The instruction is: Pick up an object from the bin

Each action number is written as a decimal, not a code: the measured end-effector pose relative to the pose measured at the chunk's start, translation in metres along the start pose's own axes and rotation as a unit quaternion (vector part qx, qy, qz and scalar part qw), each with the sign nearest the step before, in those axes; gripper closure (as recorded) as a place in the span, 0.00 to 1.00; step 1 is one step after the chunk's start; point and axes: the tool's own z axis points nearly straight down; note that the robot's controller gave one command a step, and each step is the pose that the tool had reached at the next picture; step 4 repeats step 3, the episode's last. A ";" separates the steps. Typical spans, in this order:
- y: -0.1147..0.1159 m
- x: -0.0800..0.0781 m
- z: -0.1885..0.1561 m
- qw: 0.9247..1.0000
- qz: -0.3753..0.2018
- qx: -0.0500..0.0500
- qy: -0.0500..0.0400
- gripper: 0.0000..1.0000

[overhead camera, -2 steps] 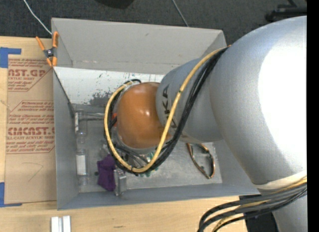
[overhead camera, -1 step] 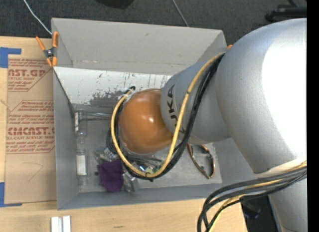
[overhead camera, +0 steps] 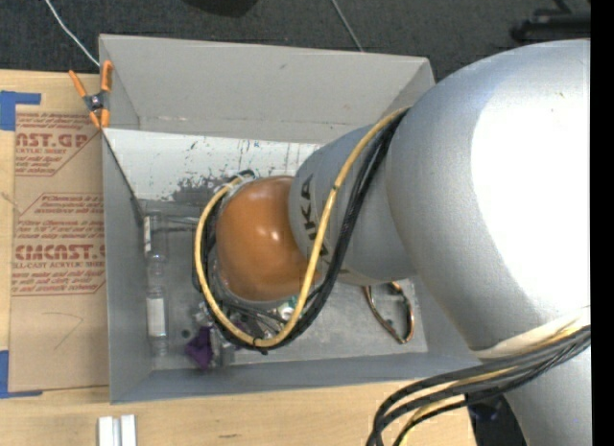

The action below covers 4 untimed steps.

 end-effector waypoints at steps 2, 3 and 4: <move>0.000 0.002 -0.004 1.000 0.000 0.000 0.003 1.00; 0.000 -0.001 -0.076 1.000 0.000 0.001 -0.001 1.00; 0.000 -0.001 -0.076 1.000 0.000 0.001 -0.001 1.00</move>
Offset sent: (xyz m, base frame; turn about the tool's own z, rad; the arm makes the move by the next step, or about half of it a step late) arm 0.0002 0.0000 0.0660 0.0000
